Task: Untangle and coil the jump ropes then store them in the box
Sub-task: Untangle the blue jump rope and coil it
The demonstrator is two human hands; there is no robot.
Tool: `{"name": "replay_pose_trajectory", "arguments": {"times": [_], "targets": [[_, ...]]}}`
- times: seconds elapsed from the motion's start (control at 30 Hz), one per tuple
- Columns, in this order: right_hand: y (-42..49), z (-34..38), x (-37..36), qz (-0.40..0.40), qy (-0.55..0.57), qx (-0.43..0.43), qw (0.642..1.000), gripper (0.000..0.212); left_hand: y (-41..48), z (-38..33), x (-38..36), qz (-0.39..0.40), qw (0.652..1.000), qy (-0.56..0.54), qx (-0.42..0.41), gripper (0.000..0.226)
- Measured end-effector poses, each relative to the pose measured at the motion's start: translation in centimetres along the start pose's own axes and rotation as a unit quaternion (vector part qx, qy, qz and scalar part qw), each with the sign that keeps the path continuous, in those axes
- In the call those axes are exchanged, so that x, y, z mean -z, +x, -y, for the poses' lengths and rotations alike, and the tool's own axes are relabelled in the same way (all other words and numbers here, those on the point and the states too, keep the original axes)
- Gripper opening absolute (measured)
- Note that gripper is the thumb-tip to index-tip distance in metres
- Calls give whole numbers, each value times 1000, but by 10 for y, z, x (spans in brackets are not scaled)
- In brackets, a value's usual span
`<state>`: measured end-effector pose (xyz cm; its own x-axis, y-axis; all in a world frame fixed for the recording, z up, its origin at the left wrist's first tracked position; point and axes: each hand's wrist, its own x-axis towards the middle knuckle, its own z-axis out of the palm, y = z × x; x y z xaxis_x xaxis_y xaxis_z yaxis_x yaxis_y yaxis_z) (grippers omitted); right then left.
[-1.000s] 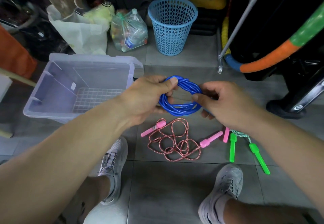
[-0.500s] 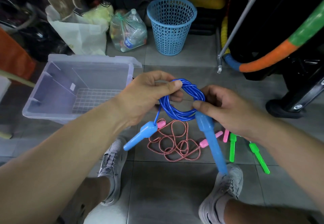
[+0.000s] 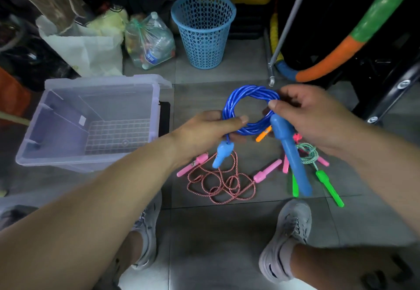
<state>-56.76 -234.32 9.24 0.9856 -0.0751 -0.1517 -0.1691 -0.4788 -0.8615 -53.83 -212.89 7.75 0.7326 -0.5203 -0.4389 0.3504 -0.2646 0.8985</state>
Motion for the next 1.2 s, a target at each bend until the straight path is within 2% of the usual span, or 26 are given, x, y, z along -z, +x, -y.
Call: {"name": "replay_pose_trajectory", "arguments": {"times": [0.1,0.23,0.4,0.53,0.67,0.73,0.83,0.97,1.1,1.13,1.2], "targets": [[-2,-5,26,-29,1,-10,1000,17,18,-4,-26,-16,998,-33,-47,20],[-7,-27,61,-17,-21,-30,999,17,42,-5,-67,-34,993,-112,-35,20],[-24,-97,94,-19,-69,-96,993,15,78,21,-134,1,988,-144,46,20],[-38,-181,102,-47,-85,-173,980,24,114,63,-189,14,987,-132,95,21],[-53,-274,82,-82,-19,-238,968,17,153,127,-231,15,978,-107,179,21],[-58,-315,70,-102,-11,-272,957,11,167,153,-248,22,969,-113,217,15],[-56,-361,53,-127,15,-324,937,10,189,182,-266,7,962,-109,250,13],[-47,-414,39,-174,25,-380,908,12,222,212,-286,-37,962,-58,266,25],[-43,-440,34,-170,-29,-382,908,11,252,244,-298,-56,961,-8,271,33],[-43,-443,32,-165,-45,-373,912,11,259,249,-300,-55,964,32,258,35],[-47,-450,25,-158,-73,-357,918,18,269,257,-300,-32,960,178,215,43]]}}
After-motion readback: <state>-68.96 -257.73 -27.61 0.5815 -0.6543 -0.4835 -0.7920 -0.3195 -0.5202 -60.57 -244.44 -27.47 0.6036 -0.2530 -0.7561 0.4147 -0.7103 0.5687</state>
